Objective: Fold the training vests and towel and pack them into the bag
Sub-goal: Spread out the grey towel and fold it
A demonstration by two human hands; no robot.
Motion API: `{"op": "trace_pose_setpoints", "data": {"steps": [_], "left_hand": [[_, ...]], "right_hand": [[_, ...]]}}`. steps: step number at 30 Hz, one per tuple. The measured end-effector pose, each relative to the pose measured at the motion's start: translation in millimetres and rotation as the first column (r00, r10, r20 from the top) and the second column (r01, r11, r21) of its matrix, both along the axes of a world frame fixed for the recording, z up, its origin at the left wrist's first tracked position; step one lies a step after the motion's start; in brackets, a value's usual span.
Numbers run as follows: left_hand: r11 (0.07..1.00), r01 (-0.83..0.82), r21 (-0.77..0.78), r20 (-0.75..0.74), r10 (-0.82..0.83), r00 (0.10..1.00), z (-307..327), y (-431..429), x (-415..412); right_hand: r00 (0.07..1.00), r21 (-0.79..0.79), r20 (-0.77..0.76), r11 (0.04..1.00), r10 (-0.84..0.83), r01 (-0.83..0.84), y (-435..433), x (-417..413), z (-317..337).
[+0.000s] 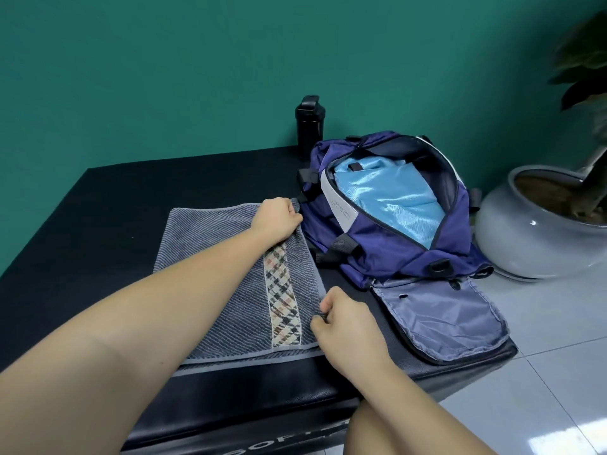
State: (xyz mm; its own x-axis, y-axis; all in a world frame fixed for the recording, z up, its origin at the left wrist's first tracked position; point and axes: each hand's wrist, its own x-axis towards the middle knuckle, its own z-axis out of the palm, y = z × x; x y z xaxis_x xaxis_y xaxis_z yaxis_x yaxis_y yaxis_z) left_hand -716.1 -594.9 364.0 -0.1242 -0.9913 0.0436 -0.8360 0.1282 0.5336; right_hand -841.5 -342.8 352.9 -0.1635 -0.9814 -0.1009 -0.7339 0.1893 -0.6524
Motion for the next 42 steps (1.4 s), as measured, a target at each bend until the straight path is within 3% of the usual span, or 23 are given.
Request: {"op": "trace_pose_setpoints", "data": {"steps": [7,10,12,14,17,24,28,34,42], "left_hand": [[0.999,-0.032,0.015,-0.042,0.033,0.999,0.3,-8.1,0.9],[0.999,0.033,0.039,-0.037,-0.032,0.999,1.4,-11.8,7.5],[0.991,0.126,-0.043,0.076,-0.123,0.99,5.8,-14.3,13.8],[0.953,0.287,-0.097,0.228,-0.26,0.938,8.3,-16.9,20.1],[0.849,0.527,-0.039,0.436,-0.46,0.773,9.1,-20.7,27.4],[0.712,0.701,-0.035,0.565,-0.565,0.601,18.4,-13.1,23.0],[0.659,0.752,0.01,0.665,-0.566,0.487,27.6,-8.1,14.6],[0.637,0.768,0.066,0.764,-0.528,0.372,31.5,-2.3,11.9],[0.684,0.715,0.144,0.837,-0.47,0.281,37.3,-0.3,11.7]], "right_hand": [[0.998,0.013,0.018,0.998,-0.066,0.066,-1.3,-8.9,6.3],[0.995,0.026,-0.087,0.999,-0.042,0.045,1.1,-12.8,5.9],[0.982,0.018,-0.189,0.999,-0.031,0.035,3.2,-14.1,6.9],[0.973,0.012,-0.228,0.999,-0.041,0.045,5.3,-16.2,8.5],[0.976,0.056,-0.214,0.998,-0.031,0.044,5.4,-18.5,9.4],[0.982,0.103,-0.187,0.995,0.009,0.01,0.0,-15.9,10.6],[0.99,0.07,-0.139,0.998,0.002,0.007,-0.8,-12.9,10.7],[0.973,0.058,-0.231,0.998,0.026,-0.013,-1.2,-0.7,17.3],[0.999,0.02,-0.05,1.0,-0.014,0.015,-6.6,-4.4,15.2]]}}
